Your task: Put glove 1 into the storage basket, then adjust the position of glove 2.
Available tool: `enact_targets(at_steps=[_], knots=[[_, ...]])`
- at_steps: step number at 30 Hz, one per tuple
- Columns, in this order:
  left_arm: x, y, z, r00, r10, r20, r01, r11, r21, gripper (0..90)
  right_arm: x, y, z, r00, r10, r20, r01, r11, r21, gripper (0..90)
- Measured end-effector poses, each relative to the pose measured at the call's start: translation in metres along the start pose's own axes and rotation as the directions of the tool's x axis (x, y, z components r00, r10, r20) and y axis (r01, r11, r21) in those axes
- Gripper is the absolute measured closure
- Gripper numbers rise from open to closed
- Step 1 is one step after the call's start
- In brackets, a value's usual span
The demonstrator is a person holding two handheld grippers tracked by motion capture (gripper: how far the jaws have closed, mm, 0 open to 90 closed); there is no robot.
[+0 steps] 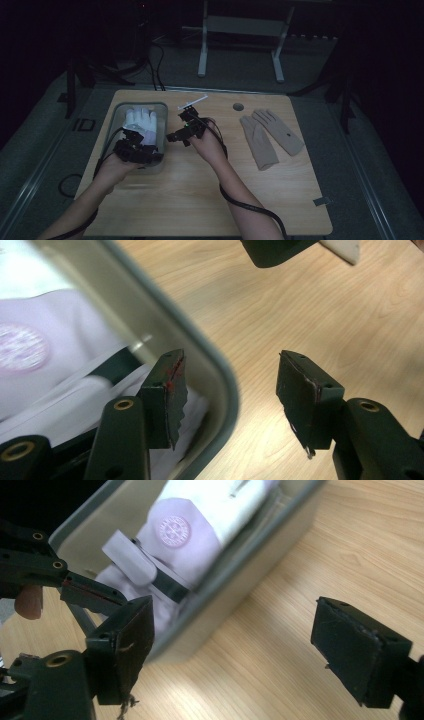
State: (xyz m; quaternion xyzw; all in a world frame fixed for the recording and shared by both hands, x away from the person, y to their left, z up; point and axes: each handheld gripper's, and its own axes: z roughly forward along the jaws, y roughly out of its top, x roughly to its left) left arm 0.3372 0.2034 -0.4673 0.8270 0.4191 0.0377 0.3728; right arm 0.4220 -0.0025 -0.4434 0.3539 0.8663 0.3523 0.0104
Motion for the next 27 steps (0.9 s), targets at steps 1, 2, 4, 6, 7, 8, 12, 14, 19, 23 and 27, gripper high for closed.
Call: enact_targets(at_steps=[1,2,4,6,7,8,12,14,19,23,27], knots=[[-0.003,0.001,0.003,1.0,0.006,0.006,-0.006,1.0,0.002,45.7,-0.003,-0.003,-0.003,1.0,0.001,0.002,-0.001,1.0,-0.003,17.2],[-0.006,0.003,0.006,0.9999,0.014,0.005,-0.014,0.9999,0.003,45.6,-0.006,-0.006,-0.006,1.0,0.003,0.005,-0.003,1.0,-0.006,16.6],[-0.012,0.005,0.011,0.9996,0.024,0.015,-0.024,0.9997,-0.005,45.7,-0.012,-0.012,-0.013,0.9999,0.009,0.013,-0.008,1.0,-0.013,16.3],[-0.018,0.008,0.017,0.999,0.036,0.028,-0.035,0.9994,-0.005,44.9,-0.018,-0.018,-0.021,0.9997,0.01,0.023,-0.009,1.0,-0.025,15.8],[-0.021,0.009,0.02,0.9985,0.045,0.03,-0.045,0.999,-0.004,44.9,-0.022,-0.021,-0.025,0.9995,0.008,0.031,-0.007,0.999,-0.031,15.4],[-0.024,0.01,0.023,0.9979,0.055,0.033,-0.055,0.9985,-0.005,44.8,-0.025,-0.024,-0.029,0.9992,0.012,0.037,-0.011,0.999,-0.034,15.3],[-0.033,0.014,0.035,0.9972,0.059,0.046,-0.058,0.9981,-0.02,42.1,-0.04,-0.036,-0.044,0.9981,0.027,0.055,-0.025,0.999,-0.049,15.3],[-0.038,0.015,0.041,0.9967,0.06,0.054,-0.059,0.9979,-0.028,37.0,-0.046,-0.043,-0.051,0.9981,0.024,0.057,-0.021,0.998,-0.058,14.4],[-0.047,0.015,0.054,0.9937,0.078,0.081,-0.073,0.9957,-0.057,22.4,-0.063,-0.062,-0.066,0.9969,0.004,0.079,0.001,0.998,-0.066,13.8],[-0.053,0.012,0.063,0.9913,0.099,0.087,-0.092,0.9923,-0.083,16.9,-0.077,-0.076,-0.077,0.9946,0.006,0.103,0.003,0.996,-0.087,13.6],[-0.059,0.007,0.072,0.9855,0.14,0.095,-0.129,0.9844,-0.119,15.8,-0.091,-0.09,-0.086,0.9931,0.001,0.118,0.011,0.995,-0.102,13.5]])
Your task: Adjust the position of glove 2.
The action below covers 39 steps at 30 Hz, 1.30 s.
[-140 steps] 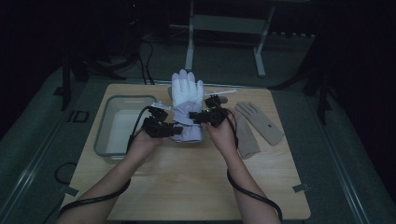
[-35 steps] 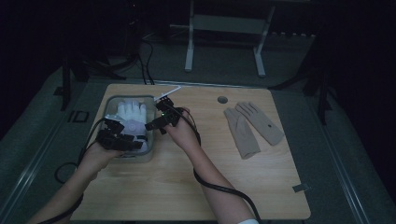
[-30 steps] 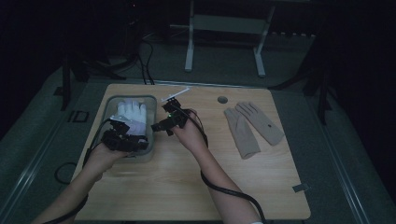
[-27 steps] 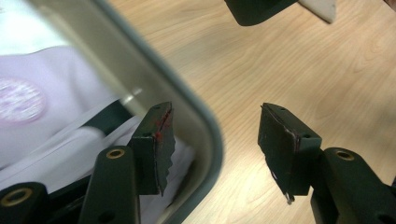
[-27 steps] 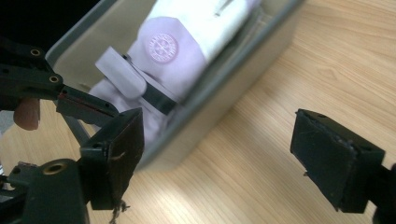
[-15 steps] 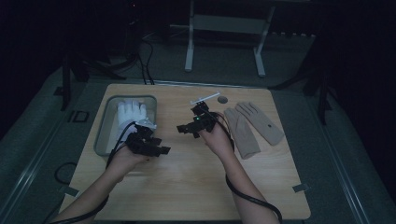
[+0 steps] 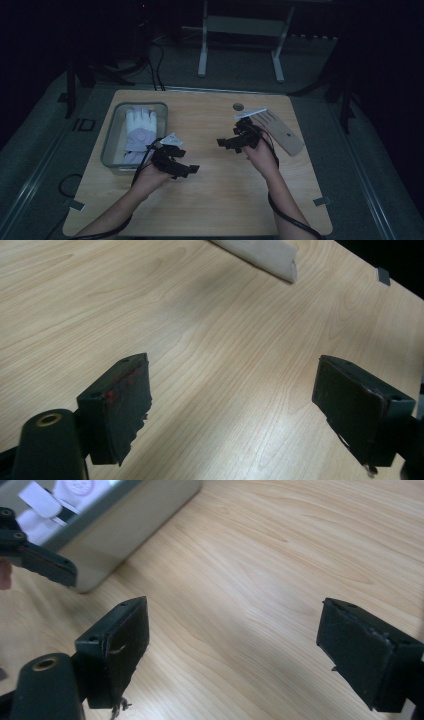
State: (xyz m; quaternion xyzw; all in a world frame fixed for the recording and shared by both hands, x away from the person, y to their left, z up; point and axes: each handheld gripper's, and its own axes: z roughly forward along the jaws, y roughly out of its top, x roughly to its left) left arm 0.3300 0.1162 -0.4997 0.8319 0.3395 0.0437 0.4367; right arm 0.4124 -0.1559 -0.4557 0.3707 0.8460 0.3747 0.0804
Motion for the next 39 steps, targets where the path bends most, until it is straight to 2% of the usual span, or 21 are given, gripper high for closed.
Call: enact_targets(at_steps=[4,6,9,12,14,16,18,20,22,24,27,29,32,35,36,39], knots=[[-0.005,-0.007,0.01,0.9994,0.028,-0.019,-0.028,0.9995,-0.015,15.8,-0.014,-0.012,-0.008,0.9998,-0.001,0.019,0.002,1.0,-0.016,13.4],[-0.008,-0.012,0.015,0.9989,0.046,-0.008,-0.047,0.9988,-0.015,15.9,-0.021,-0.017,-0.011,0.9992,-0.007,0.039,0.008,1.0,-0.01,14.1],[-0.012,-0.02,0.023,0.9974,0.07,-0.021,-0.07,0.9975,-0.005,15.8,-0.029,-0.025,-0.018,0.9974,-0.015,0.071,0.018,0.999,-0.042,14.0],[-0.014,-0.028,0.03,0.9977,0.064,-0.021,-0.065,0.9979,-0.004,12.6,-0.04,-0.032,-0.023,0.9957,-0.005,0.093,0.011,0.998,-0.064,12.6],[-0.014,-0.033,0.033,0.9981,0.06,-0.017,-0.06,0.9982,-0.002,7.1,-0.049,-0.037,-0.025,0.9945,0.014,0.104,-0.006,0.997,-0.076,12.0],[-0.015,-0.039,0.035,0.9981,0.061,-0.011,-0.061,0.9978,-0.027,6.2,-0.058,-0.042,-0.025,0.9907,0.024,0.134,-0.015,0.998,-0.065,14.2],[-0.017,-0.045,0.037,0.9964,0.081,-0.025,-0.082,0.9964,-0.024,2.4,-0.067,-0.048,-0.024,0.9874,0.02,0.157,-0.012,0.999,-0.05,17.6],[-0.019,-0.049,0.037,0.9945,0.1,-0.03,-0.101,0.9946,-0.025,2.4,-0.076,-0.054,-0.021,0.9823,0.01,0.187,-0.004,0.999,-0.034,24.2],[-0.02,-0.052,0.036,0.9929,0.111,-0.042,-0.112,0.9933,-0.029,2.3,-0.085,-0.06,-0.018,0.9812,0.019,0.192,-0.013,0.999,-0.034,27.7],[-0.019,-0.055,0.035,0.9941,0.101,-0.04,-0.102,0.9938,-0.042,2.1,-0.093,-0.064,-0.016,0.9794,0.036,0.198,-0.029,0.999,-0.039,33.3],[-0.018,-0.059,0.034,0.9937,0.098,-0.055,-0.102,0.9926,-0.066,2.0,-0.103,-0.068,-0.011,0.9713,0.063,0.229,-0.056,0.998,-0.038,34.8],[-0.018,-0.063,0.033,0.9919,0.1,-0.079,-0.106,0.9911,-0.08,1.6,-0.108,-0.068,-0.008,0.9672,0.065,0.246,-0.058,0.998,-0.036,35.5],[-0.017,-0.067,0.03,0.9928,0.085,-0.084,-0.094,0.9904,-0.102,1.5,-0.115,-0.068,-0.001,0.9603,0.058,0.273,-0.054,0.998,-0.022,36.0],[-0.017,-0.07,0.028,0.9935,0.079,-0.082,-0.088,0.99,-0.11,1.5,-0.121,-0.067,0.006,0.9564,0.06,0.286,-0.062,0.998,-0.001,36.0],[-0.017,-0.071,0.028,0.9925,0.079,-0.094,-0.089,0.9897,-0.112,1.5,-0.123,-0.067,0.009,0.9566,0.066,0.284,-0.07,0.998,0.004,35.9],[-0.016,-0.074,0.027,0.9936,0.068,-0.09,-0.079,0.9888,-0.126,1.5,-0.127,-0.066,0.016,0.9577,0.078,0.277,-0.086,0.996,0.016,35.9]])
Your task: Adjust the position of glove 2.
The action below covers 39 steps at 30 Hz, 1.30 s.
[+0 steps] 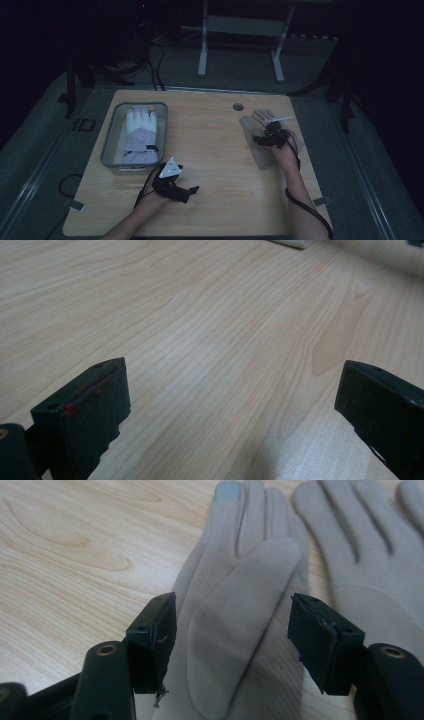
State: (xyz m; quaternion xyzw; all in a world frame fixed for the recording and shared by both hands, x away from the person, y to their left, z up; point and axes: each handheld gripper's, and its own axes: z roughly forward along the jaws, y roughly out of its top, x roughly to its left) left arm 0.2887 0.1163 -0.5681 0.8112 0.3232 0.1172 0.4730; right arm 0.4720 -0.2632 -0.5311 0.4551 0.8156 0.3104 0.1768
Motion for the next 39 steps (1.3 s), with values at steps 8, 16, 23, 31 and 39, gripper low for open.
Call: enact_targets(at_steps=[8,16,23,31,39], knots=[[-0.002,-0.003,-0.002,0.9996,0.004,0.028,-0.003,0.9998,-0.02,1.6,0.001,-0.003,0.018,0.9999,-0.014,0.003,0.013,0.999,0.039,32.5],[-0.004,-0.003,0.0,0.9993,0.037,0.005,-0.036,0.998,-0.052,1.6,0.009,-0.011,0.017,0.9992,-0.037,0.017,0.037,0.999,-0.01,44.5],[-0.002,-0.007,-0.001,0.9997,0.026,-0.004,-0.026,0.9958,-0.088,1.6,0.021,-0.011,0.013,0.9987,0.048,0.015,-0.048,0.999,-0.006,75.5],[-0.005,-0.011,-0.003,0.9991,0.039,-0.015,-0.04,0.9935,-0.107,1.6,0.055,0.011,-0.001,0.9935,0.111,-0.025,-0.112,0.991,-0.074,78.0],[-0.007,-0.013,-0.006,0.9974,0.051,-0.05,-0.058,0.9887,-0.138,1.6,0.104,0.045,-0.015,0.9929,0.094,-0.073,-0.106,0.978,-0.179,77.8]])
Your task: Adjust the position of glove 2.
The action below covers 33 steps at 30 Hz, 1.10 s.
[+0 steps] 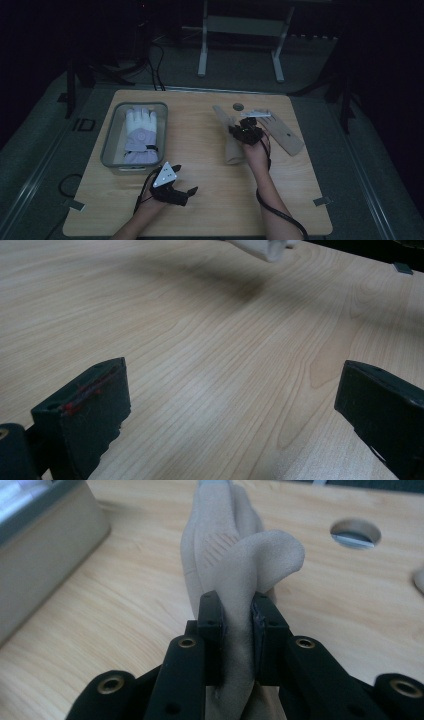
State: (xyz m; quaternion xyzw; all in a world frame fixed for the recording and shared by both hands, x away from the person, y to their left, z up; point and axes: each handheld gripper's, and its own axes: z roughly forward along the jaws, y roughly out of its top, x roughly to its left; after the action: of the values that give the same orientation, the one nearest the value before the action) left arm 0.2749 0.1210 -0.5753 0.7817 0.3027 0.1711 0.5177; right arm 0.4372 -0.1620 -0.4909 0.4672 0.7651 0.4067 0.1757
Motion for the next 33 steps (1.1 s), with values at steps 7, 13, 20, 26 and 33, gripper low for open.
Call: enact_targets(at_steps=[7,13,20,26,33], knots=[[-0.002,-0.001,-0.001,0.9999,-0.003,-0.014,0.003,0.9997,-0.023,1.6,0.026,0.006,0.011,0.9915,0.09,0.094,-0.088,0.996,-0.018,77.4],[-0.003,-0.001,-0.002,0.9999,0.0,-0.013,0.0,0.9997,-0.026,1.6,0.036,-0.009,0.035,0.9847,0.137,0.108,-0.141,0.989,0.039,76.9],[-0.003,-0.002,-0.003,0.9999,-0.003,-0.017,0.002,0.9992,-0.039,1.6,0.045,-0.03,0.062,0.9852,0.15,0.084,-0.158,0.981,0.109,55.9],[-0.004,-0.002,-0.003,0.9998,0.004,-0.017,-0.005,0.9995,-0.033,1.6,0.052,-0.03,0.063,0.9859,0.162,0.042,-0.166,0.975,0.146,50.7],[-0.004,-0.002,-0.003,0.9999,0.009,-0.014,-0.01,0.9994,-0.033,1.6,0.053,-0.024,0.051,0.9938,0.111,-0.011,-0.109,0.986,0.126,46.3]])
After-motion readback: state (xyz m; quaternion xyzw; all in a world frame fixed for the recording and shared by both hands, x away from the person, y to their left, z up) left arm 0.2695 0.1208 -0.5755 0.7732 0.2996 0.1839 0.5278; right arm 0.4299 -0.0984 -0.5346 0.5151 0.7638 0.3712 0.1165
